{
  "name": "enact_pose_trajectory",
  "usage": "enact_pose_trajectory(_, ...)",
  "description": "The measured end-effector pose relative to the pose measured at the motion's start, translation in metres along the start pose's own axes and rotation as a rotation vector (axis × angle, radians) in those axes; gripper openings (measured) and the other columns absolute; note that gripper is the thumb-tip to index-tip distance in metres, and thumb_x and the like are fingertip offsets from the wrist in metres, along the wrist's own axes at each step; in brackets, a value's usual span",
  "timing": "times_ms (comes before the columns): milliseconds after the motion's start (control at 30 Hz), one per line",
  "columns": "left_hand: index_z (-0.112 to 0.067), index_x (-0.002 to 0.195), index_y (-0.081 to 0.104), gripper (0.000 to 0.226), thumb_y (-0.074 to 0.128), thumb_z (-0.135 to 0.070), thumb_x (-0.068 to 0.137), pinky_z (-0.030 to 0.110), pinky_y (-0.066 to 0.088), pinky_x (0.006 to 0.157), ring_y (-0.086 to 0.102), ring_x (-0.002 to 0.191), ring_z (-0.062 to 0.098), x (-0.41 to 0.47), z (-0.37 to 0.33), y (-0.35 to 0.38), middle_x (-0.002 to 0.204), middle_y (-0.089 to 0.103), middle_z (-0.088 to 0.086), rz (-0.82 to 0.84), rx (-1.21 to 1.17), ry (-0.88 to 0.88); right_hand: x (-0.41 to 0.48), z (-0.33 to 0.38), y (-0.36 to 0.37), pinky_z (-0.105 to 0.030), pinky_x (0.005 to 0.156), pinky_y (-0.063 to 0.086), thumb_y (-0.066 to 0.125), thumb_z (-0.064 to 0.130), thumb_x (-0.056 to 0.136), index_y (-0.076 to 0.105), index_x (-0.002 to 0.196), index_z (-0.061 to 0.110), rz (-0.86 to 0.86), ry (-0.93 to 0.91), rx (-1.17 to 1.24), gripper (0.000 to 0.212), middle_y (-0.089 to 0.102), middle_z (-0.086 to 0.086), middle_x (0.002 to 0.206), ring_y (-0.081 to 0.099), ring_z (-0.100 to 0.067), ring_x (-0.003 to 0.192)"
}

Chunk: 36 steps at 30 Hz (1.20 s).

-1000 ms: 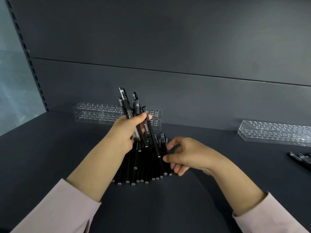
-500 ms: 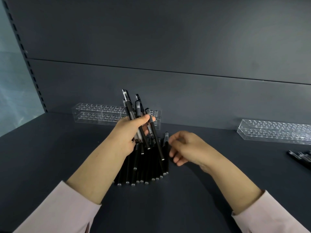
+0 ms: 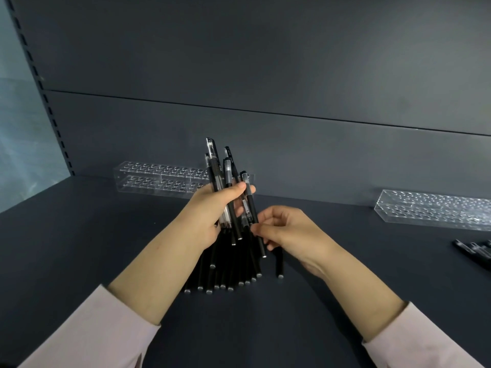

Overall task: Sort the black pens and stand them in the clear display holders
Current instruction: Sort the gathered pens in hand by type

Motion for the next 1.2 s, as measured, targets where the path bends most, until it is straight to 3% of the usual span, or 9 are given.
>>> enact_pose_trajectory(167,-0.004,0.116,0.067,0.027,0.066,-0.016,0.092,0.017,0.053,0.052,0.07,0.063,0.004,0.002,0.001,-0.007,0.086,0.076,0.002,-0.035,-0.033,-0.026,-0.003,0.008,-0.02,-0.019,0.053,0.047,0.068,0.002,0.083,0.059,0.104,0.011,-0.022,0.029,-0.069,0.025,0.064,-0.005,0.071,0.055,-0.015,0.063)
enact_pose_trajectory(267,-0.005,0.114,0.067,0.026,0.068,-0.016,0.091,0.019,0.056,0.056,0.072,0.07,0.007,0.003,0.0,-0.011,0.092,0.076,0.005,-0.032,-0.045,-0.044,-0.005,0.001,-0.036,-0.022,0.054,0.049,0.067,0.001,0.083,0.056,0.112,0.012,-0.03,0.115,-0.156,0.033,0.06,-0.008,0.074,0.055,-0.012,0.054)
enact_pose_trajectory(467,-0.008,0.108,0.067,0.018,0.068,-0.013,0.09,0.021,0.059,0.061,0.072,0.071,0.011,0.0,0.0,-0.007,0.085,0.074,0.006,0.011,-0.009,-0.056,-0.012,-0.015,-0.041,-0.03,0.071,0.059,0.067,0.005,0.081,0.043,0.125,0.018,0.048,0.232,-0.401,0.051,0.063,-0.01,0.076,0.064,-0.014,0.056)
enact_pose_trajectory(600,-0.009,0.1,0.068,0.01,0.067,-0.009,0.09,0.019,0.058,0.058,0.071,0.066,0.007,-0.001,0.001,-0.007,0.084,0.076,0.005,0.001,-0.03,-0.063,-0.015,-0.02,-0.032,-0.036,0.079,0.059,0.073,0.005,0.08,0.038,0.129,0.017,0.106,0.252,-0.408,0.062,0.065,-0.012,0.085,0.069,-0.018,0.067)
enact_pose_trajectory(733,-0.008,0.096,0.068,0.006,0.067,-0.007,0.09,0.018,0.057,0.055,0.069,0.061,0.004,-0.001,0.002,-0.008,0.086,0.077,0.005,-0.022,-0.024,-0.056,-0.013,-0.012,-0.02,-0.033,0.085,0.057,0.071,0.001,0.081,0.044,0.132,0.011,0.121,0.172,-0.337,0.058,0.055,-0.004,0.103,0.07,-0.017,0.071)
enact_pose_trajectory(833,-0.009,0.097,0.068,0.007,0.068,-0.01,0.09,0.016,0.055,0.055,0.067,0.058,0.001,0.0,0.001,-0.008,0.079,0.077,-0.001,-0.023,0.013,-0.039,-0.012,-0.009,-0.009,-0.024,0.076,0.058,0.072,0.0,0.081,0.047,0.13,0.012,0.137,0.139,-0.254,0.056,0.053,-0.006,0.106,0.068,-0.017,0.072)
enact_pose_trajectory(933,-0.011,0.103,0.068,0.013,0.068,-0.014,0.091,0.018,0.053,0.065,0.066,0.059,-0.002,0.001,-0.001,-0.006,0.081,0.077,-0.004,-0.009,0.056,-0.015,-0.01,-0.008,-0.009,-0.023,0.069,0.058,0.069,0.004,0.086,0.052,0.123,0.009,0.106,0.122,-0.198,0.042,0.056,-0.008,0.1,0.063,-0.015,0.072)
enact_pose_trajectory(1067,-0.015,0.106,0.07,0.016,0.068,-0.018,0.09,0.025,0.051,0.075,0.065,0.081,0.005,0.0,-0.005,-0.002,0.09,0.077,-0.007,-0.003,0.068,0.038,-0.005,0.001,-0.023,-0.019,0.06,0.055,0.059,0.013,0.093,0.063,0.101,0.009,-0.057,0.055,-0.114,0.01,0.062,-0.007,0.088,0.059,-0.011,0.066)
enact_pose_trajectory(1200,-0.017,0.102,0.069,0.012,0.068,-0.018,0.09,0.042,0.054,0.088,0.065,0.103,0.014,-0.007,-0.004,0.016,0.096,0.077,-0.007,0.014,0.054,0.073,-0.009,0.011,-0.023,-0.019,0.062,0.052,0.064,0.017,0.091,0.068,0.089,0.011,-0.031,0.028,0.125,0.008,0.066,-0.001,0.075,0.059,-0.009,0.064)
Point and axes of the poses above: each hand's wrist, its own x-axis towards the middle knuckle, its own y-axis out of the palm, z = x × y, the point moved 9 cm from there along x, towards the middle knuckle
